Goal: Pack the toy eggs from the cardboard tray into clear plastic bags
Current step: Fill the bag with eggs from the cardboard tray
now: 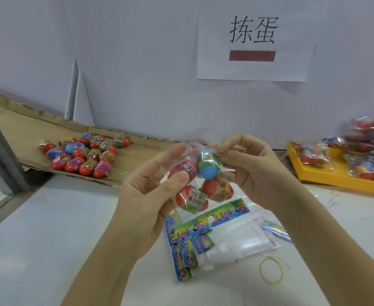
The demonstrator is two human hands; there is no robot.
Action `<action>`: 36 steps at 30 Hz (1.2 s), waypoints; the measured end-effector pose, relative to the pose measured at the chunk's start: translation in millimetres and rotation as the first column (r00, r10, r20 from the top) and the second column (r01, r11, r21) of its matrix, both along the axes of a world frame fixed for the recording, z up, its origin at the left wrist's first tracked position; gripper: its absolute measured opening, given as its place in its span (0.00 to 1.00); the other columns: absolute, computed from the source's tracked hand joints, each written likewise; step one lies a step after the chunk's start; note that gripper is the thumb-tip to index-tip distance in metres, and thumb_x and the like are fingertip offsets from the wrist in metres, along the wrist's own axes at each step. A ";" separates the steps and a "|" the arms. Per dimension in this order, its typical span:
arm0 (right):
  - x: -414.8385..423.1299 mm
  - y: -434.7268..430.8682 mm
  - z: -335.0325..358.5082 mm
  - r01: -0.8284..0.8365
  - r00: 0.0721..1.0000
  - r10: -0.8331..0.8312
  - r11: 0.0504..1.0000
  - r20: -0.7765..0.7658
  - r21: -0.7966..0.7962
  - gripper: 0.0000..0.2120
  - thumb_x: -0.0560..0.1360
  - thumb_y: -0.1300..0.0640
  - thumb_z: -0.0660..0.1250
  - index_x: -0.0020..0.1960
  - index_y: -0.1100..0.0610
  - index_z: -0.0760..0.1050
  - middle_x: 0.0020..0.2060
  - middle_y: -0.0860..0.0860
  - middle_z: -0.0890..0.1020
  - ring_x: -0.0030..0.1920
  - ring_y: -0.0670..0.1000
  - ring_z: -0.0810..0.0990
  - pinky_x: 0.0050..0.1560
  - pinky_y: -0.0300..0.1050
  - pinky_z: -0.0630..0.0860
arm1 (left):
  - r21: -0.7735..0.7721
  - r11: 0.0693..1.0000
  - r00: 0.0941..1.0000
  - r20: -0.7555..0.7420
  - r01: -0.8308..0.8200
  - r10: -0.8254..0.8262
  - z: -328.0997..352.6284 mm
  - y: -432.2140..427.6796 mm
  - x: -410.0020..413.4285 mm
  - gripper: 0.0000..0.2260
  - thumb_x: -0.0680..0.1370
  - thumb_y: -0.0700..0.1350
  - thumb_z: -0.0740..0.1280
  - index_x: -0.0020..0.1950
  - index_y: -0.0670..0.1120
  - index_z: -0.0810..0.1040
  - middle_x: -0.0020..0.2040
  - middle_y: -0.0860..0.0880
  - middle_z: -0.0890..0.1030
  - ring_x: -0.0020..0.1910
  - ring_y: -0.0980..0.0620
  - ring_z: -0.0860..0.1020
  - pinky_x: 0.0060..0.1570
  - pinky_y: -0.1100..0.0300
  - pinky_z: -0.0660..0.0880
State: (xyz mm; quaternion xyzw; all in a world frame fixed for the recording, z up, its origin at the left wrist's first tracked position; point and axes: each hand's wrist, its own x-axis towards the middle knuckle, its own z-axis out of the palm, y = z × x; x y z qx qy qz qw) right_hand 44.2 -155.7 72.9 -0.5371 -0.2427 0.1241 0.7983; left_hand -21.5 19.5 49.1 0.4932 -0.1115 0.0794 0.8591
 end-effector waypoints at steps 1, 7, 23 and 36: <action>0.5 -0.4 0.5 0.000 1.000 0.000 1.000 0.005 -0.005 0.06 0.65 0.65 0.71 0.33 0.55 0.82 0.40 0.53 0.86 0.37 0.49 0.84 0.33 0.39 0.80 | -0.009 1.000 1.000 0.013 -0.017 0.017 0.2 -1.0 -0.4 0.12 0.64 0.40 0.73 0.45 0.52 0.87 0.47 0.49 0.86 0.41 0.55 0.84 0.34 0.67 0.79; 0.9 -2.8 2.6 -0.079 0.997 0.079 0.997 0.006 0.009 0.07 0.67 0.65 0.69 0.34 0.55 0.81 0.37 0.52 0.85 0.36 0.49 0.84 0.34 0.38 0.79 | -0.006 0.998 0.995 0.075 -0.059 0.059 -0.3 0.9 -0.1 0.12 0.70 0.35 0.66 0.33 0.50 0.84 0.47 0.49 0.86 0.42 0.55 0.85 0.30 0.66 0.78; -10.3 -4.7 19.6 -0.033 0.988 0.045 0.996 0.146 -0.085 0.13 0.67 0.71 0.63 0.31 0.57 0.80 0.39 0.53 0.84 0.38 0.49 0.83 0.36 0.38 0.79 | 0.094 0.993 0.997 -0.014 -0.072 0.074 1.0 0.2 -7.1 0.29 0.76 0.29 0.49 0.26 0.52 0.80 0.47 0.39 0.74 0.46 0.42 0.73 0.37 0.58 0.75; -19.1 1.7 20.6 0.070 0.966 -0.020 0.980 0.259 -0.186 0.18 0.71 0.79 0.62 0.31 0.60 0.78 0.39 0.53 0.83 0.40 0.50 0.83 0.39 0.41 0.80 | 0.018 0.999 0.996 0.088 -0.032 0.030 -8.2 4.1 2.1 0.15 0.61 0.39 0.79 0.25 0.49 0.73 0.52 0.48 0.85 0.48 0.55 0.84 0.36 0.63 0.80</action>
